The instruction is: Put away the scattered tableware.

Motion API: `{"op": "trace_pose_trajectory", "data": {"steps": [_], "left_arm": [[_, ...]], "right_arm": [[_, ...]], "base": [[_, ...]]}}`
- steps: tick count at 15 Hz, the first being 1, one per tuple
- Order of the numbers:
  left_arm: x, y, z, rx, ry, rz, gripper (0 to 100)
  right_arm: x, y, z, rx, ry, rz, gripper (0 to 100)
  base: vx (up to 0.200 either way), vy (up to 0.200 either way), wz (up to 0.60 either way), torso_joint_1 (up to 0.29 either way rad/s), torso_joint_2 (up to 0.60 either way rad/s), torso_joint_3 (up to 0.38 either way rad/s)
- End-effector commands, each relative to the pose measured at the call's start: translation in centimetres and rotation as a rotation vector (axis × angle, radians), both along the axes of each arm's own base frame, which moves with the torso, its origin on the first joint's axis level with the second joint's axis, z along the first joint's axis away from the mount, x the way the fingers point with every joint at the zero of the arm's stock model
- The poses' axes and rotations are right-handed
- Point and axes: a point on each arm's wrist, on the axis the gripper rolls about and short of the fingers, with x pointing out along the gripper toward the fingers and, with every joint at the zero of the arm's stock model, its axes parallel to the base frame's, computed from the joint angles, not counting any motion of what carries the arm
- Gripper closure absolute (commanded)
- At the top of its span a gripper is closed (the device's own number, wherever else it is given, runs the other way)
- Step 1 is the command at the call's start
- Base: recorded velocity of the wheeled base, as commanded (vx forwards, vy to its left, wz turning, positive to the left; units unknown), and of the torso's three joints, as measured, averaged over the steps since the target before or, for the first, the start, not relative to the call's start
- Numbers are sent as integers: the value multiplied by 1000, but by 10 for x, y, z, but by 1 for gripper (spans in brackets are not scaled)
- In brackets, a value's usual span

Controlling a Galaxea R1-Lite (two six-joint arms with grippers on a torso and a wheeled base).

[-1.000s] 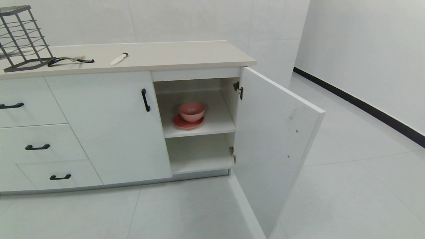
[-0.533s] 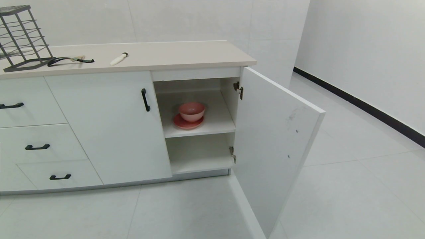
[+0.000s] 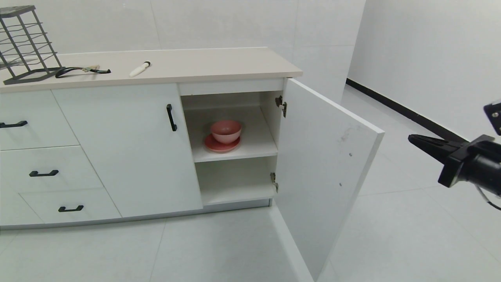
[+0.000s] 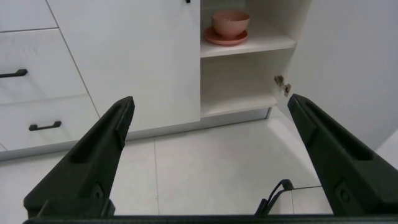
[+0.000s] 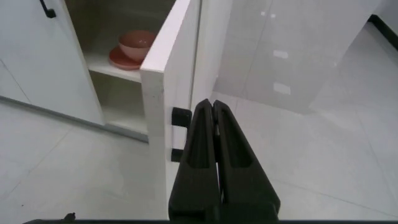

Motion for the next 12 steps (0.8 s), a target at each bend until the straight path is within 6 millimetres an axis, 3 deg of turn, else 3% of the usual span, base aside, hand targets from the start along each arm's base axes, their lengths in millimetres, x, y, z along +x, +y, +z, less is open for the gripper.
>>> {"op": "trace_pose_trajectory", "data": {"steps": [1, 12], "left_arm": [[0, 0, 0, 0, 2, 0, 0], [0, 0, 0, -2, 2, 1, 0]], "right_arm": [[23, 2, -21, -6, 75, 4, 100], [54, 25, -40, -5, 53, 100, 100]], "base": [[0, 0, 0, 0, 0, 0], [0, 0, 0, 0, 0, 0]]}}
